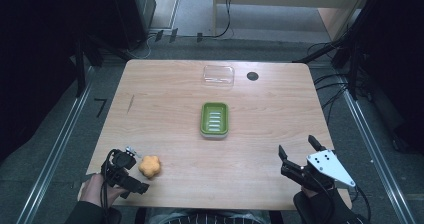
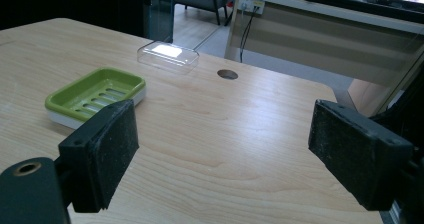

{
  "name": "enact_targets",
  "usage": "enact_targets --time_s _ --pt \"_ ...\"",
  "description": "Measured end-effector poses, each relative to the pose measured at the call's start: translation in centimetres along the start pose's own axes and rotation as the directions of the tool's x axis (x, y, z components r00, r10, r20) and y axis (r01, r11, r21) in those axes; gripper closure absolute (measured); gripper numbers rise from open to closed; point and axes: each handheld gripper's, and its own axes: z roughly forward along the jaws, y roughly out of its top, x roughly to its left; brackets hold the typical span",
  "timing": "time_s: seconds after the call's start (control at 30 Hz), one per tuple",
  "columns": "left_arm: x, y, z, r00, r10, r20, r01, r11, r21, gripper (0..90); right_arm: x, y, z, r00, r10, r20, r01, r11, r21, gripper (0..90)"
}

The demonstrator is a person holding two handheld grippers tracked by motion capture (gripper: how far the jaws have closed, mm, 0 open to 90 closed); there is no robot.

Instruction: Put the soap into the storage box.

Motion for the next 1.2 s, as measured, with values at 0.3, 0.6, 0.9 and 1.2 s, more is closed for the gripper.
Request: enact_targets --time_s 0.3,0.6,0.9,1.2 --pt "-0.1 1.1 0.4 0.9997 0.023 0.0 -0.023 0.9996 0.019 0.0 0.4 0.1 -0.4 0.9999 -0.014 0.0 0.014 1.0 -0.002 13.1" --pt "-0.2 1.8 0.7 0.9997 0.025 0.0 -0.025 0.9994 0.023 0.0 0.4 0.2 -0.1 0.9999 -0.01 -0.011 0.01 1.0 -0.002 13.1" --pt "-0.1 2.7 0.8 0.9996 0.027 0.009 -0.027 0.9996 0.013 0.0 0.4 0.2 0.0 0.9998 -0.011 -0.015 0.011 1.0 -0.002 13.1" --pt "-0.1 3.5 0.9 0.9992 0.037 0.013 -0.037 0.9993 0.006 0.0 0.5 0.3 0.0 0.9997 -0.018 -0.018 0.018 1.0 0.002 13.1"
